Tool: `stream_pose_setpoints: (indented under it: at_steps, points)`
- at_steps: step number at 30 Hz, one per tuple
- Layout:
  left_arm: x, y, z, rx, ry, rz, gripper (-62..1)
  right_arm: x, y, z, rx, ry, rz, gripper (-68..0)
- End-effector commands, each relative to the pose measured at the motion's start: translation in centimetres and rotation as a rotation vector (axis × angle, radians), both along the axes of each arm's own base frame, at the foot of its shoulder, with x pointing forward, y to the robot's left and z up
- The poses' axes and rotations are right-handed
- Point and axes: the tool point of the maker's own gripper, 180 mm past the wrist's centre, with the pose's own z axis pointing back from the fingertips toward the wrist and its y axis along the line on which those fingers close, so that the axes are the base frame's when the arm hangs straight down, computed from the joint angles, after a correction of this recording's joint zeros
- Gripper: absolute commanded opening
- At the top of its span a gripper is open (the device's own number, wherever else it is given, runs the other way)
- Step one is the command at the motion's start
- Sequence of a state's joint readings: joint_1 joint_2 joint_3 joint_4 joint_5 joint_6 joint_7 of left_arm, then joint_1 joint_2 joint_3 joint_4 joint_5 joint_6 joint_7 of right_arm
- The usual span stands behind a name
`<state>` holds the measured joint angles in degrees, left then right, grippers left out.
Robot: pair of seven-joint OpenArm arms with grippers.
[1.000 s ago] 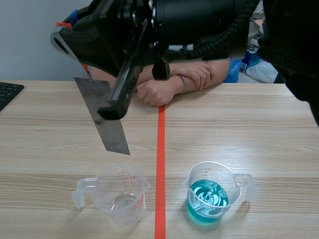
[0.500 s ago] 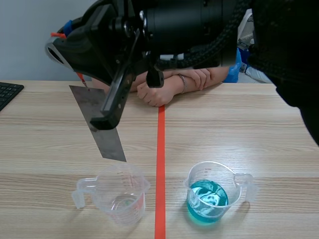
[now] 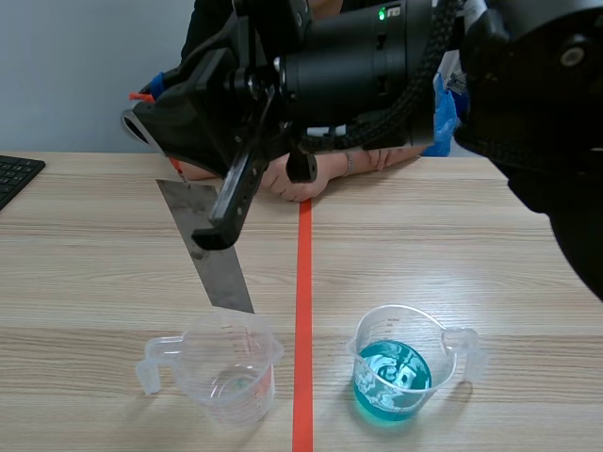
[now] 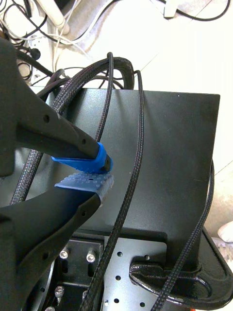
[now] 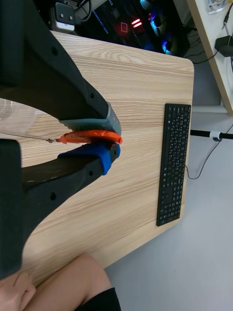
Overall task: Do the redox reaction experiment.
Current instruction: 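Put the plate into the left beaker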
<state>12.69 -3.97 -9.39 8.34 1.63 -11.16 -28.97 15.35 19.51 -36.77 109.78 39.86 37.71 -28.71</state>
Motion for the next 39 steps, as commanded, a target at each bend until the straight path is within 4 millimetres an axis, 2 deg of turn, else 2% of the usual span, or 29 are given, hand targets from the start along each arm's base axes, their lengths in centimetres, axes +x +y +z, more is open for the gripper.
stream_pose_setpoints:
  at_steps: [1, 21, 39]
  points:
    - [0.0, 0.2, 0.2, 0.003, -0.012, 0.002, -58.2, 0.3, 0.0, 1.1, 0.03, -0.02, -0.003, -66.9]
    - [0.0, 0.2, 0.2, 0.003, -0.012, 0.002, -58.2, 2.0, -0.5, -1.3, 0.014, 0.041, -0.045, -66.9]
    - [0.0, 0.2, 0.2, 0.003, -0.012, 0.002, -58.2, 2.0, -0.5, -1.2, 0.02, 0.043, -0.044, -66.9]
